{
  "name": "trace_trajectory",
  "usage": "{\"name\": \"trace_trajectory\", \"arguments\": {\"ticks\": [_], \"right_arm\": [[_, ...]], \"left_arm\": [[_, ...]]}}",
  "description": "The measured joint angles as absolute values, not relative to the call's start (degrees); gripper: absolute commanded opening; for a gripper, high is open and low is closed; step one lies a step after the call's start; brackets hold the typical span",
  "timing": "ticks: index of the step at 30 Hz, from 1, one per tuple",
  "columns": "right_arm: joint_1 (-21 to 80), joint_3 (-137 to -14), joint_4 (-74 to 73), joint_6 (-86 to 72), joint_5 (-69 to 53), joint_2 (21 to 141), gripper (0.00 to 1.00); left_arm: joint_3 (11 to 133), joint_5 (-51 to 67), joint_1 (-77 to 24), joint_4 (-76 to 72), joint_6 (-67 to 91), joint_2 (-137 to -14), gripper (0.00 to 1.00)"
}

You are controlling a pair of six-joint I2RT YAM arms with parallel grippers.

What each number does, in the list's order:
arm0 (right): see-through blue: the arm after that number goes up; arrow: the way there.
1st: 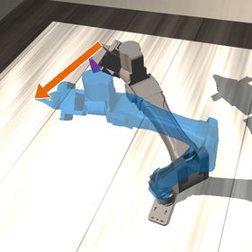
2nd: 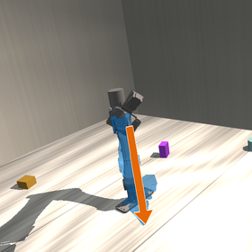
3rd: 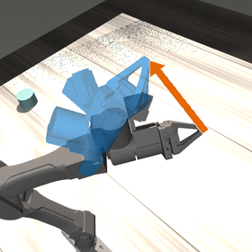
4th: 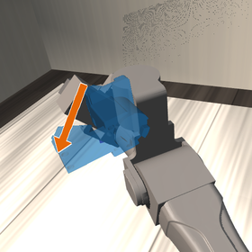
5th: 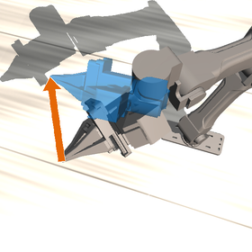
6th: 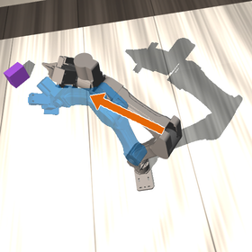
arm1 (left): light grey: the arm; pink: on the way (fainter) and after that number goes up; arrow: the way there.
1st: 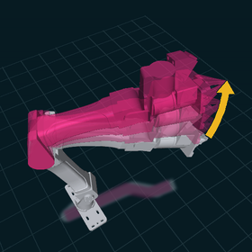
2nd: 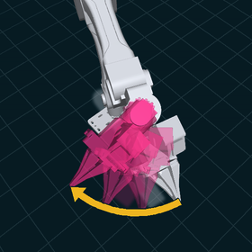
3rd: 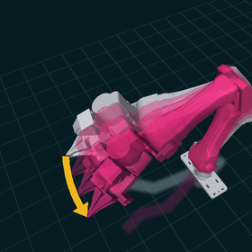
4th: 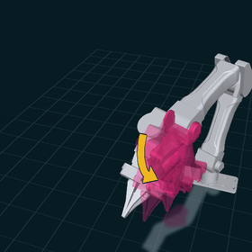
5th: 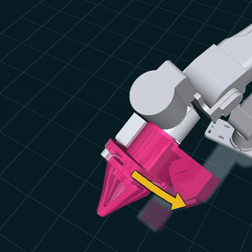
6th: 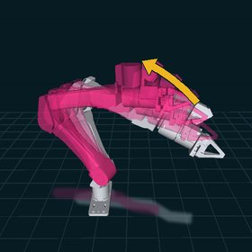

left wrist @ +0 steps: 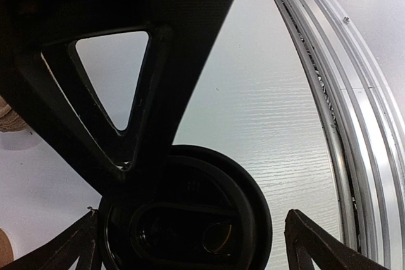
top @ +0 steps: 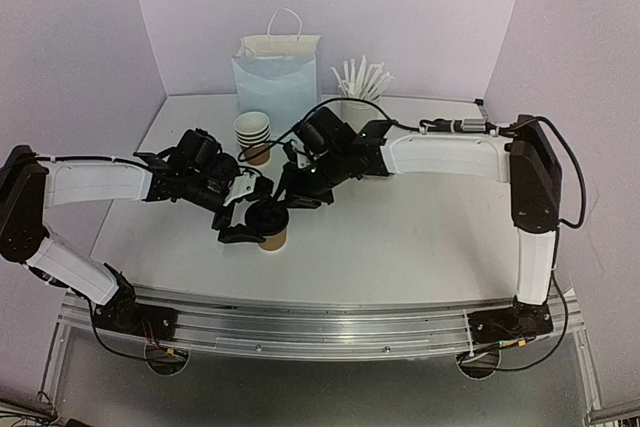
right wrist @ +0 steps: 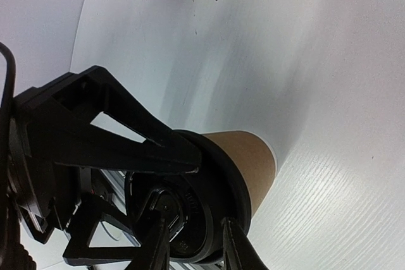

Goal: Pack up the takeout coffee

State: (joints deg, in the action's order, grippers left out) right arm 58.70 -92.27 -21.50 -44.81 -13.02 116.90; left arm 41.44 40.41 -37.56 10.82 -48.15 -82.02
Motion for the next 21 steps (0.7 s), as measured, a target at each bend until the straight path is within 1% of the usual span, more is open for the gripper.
{"name": "trace_trajectory", "arguments": {"ticks": [21], "right_arm": [[59.0,-93.3,-22.9,-43.5,-12.5,117.0,0.29]], "left_arm": [[43.5,41.0,-36.7,16.6,-51.2,-78.0,0.99]]}}
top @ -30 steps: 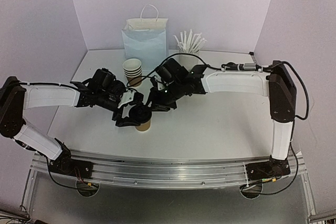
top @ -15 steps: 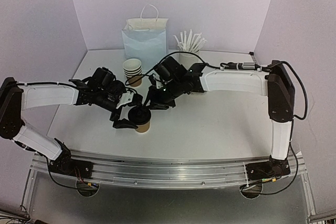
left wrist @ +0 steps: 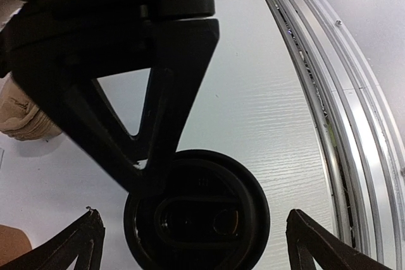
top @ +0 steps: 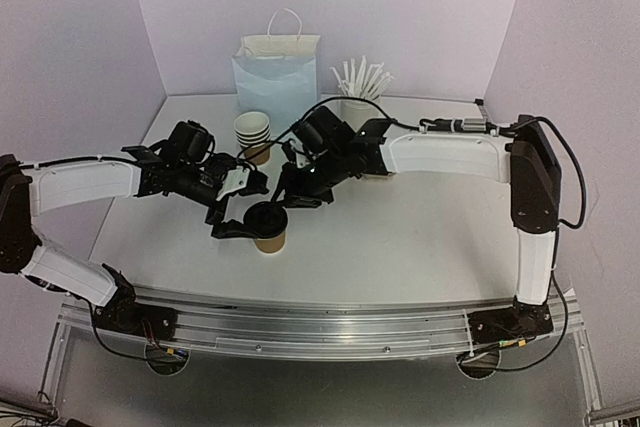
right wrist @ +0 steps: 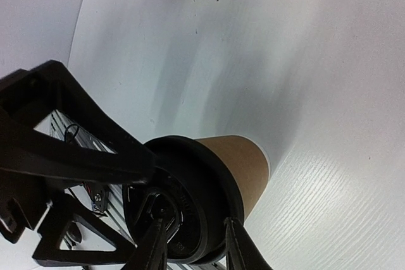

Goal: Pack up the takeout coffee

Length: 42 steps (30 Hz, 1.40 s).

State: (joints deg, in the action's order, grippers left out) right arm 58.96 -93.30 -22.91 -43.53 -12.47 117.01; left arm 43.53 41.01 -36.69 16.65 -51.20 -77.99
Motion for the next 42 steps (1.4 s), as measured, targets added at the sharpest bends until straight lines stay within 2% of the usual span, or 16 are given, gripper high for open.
{"name": "trace_trajectory", "arguments": {"ticks": [2,8,10,14,18,23,33,42], "right_arm": [[59.0,-93.3,-23.2,-43.5,-12.2,117.0,0.29],[59.2,-93.4,-23.6,-43.4,-11.4,117.0,0.28],[59.2,-93.5,-23.8,-43.3,-11.2,117.0,0.28],[59.4,-94.5,-24.1,-43.1,-10.8,117.1,0.28],[59.7,-95.3,-24.1,-43.0,-10.6,117.2,0.28],[60.2,-95.6,-24.3,-43.0,-10.5,117.9,0.28],[60.9,-95.9,-25.4,-42.9,-10.1,119.1,0.27],[60.9,-95.9,-25.6,-42.5,-9.2,119.1,0.27]], "left_arm": [[43.9,41.1,-35.5,18.2,-51.8,-76.3,0.95],[43.7,41.7,-30.5,22.5,-56.9,-68.2,0.45],[42.7,41.9,-29.0,24.4,-60.9,-65.2,0.35],[38.9,42.7,-28.1,27.2,-69.0,-61.2,0.32],[35.3,43.5,-28.5,27.8,-74.5,-61.0,0.40],[32.9,43.8,-29.2,25.6,-80.2,-62.6,0.42],[32.5,43.6,-31.3,20.6,-84.2,-67.2,0.45],[32.7,43.4,-31.9,18.2,-86.5,-70.6,0.42]]}}
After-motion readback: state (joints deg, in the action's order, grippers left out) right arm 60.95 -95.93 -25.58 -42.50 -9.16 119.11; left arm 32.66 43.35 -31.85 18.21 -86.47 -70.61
